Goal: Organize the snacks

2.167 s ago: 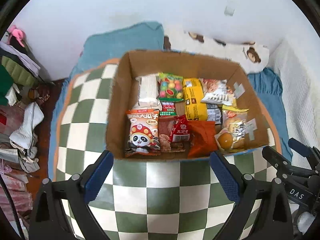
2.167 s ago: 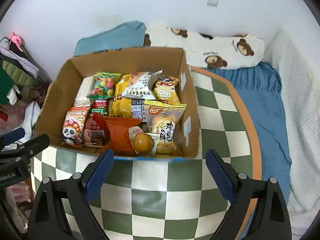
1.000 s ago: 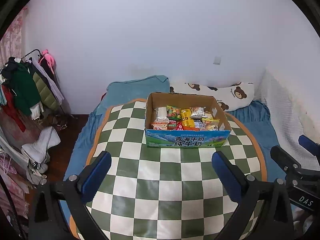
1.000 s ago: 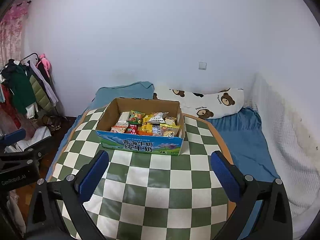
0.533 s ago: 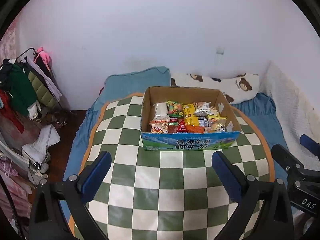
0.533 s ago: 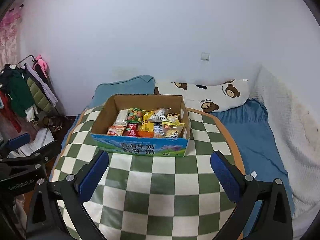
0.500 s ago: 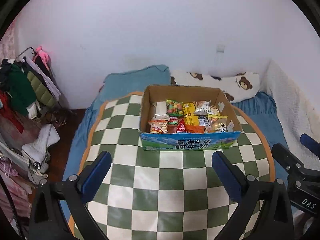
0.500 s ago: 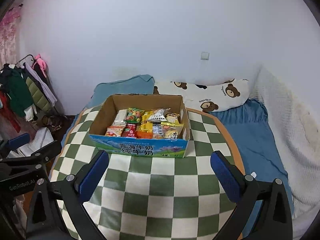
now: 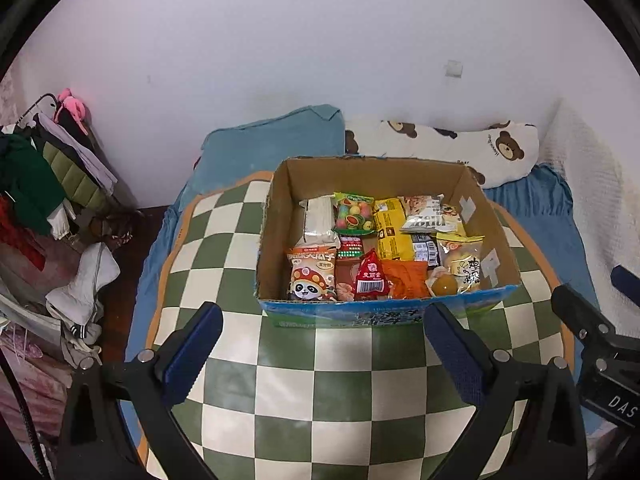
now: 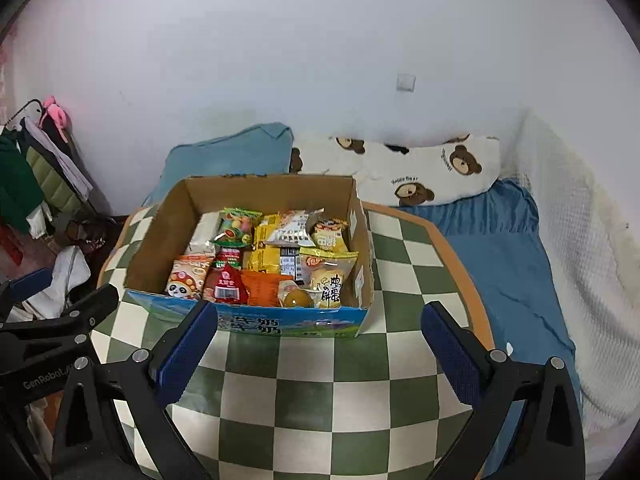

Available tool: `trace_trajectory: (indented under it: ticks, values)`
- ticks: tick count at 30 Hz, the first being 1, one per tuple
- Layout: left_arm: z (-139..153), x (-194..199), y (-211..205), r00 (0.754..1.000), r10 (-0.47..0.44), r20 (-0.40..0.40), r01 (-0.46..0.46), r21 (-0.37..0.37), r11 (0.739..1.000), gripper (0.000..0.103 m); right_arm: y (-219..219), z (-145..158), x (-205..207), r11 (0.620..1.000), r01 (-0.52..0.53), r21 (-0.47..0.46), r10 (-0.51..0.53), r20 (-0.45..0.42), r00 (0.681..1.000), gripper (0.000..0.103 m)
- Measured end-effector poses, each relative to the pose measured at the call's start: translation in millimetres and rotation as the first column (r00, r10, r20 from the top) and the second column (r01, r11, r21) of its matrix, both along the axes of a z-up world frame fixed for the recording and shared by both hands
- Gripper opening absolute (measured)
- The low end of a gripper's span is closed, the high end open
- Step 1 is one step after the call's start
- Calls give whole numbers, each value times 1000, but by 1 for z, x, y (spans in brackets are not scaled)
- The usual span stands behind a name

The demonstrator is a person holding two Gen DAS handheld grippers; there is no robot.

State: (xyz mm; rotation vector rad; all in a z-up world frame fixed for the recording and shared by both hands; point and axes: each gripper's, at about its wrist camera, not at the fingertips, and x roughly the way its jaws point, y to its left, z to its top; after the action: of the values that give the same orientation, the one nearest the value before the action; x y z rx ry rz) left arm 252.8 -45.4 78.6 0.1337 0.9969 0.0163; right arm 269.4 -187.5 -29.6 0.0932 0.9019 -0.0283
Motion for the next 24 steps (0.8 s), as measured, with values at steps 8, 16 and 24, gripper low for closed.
trace_trajectory:
  ticks: [8, 16, 24]
  values:
    - [-16, 16, 3, 999, 14, -46, -15, -23, 1000, 103, -5, -22, 18, 1000, 12, 8, -11, -47, 999, 103]
    - [-20, 16, 2, 998, 11, -56, -13, -35, 999, 103, -9, -25, 20, 1000, 23, 2, -22, -56, 998, 103]
    - [-21, 17, 3, 998, 9, -54, -11, -39, 999, 103, -9, -20, 19, 1000, 21, -9, -21, -45, 999, 103]
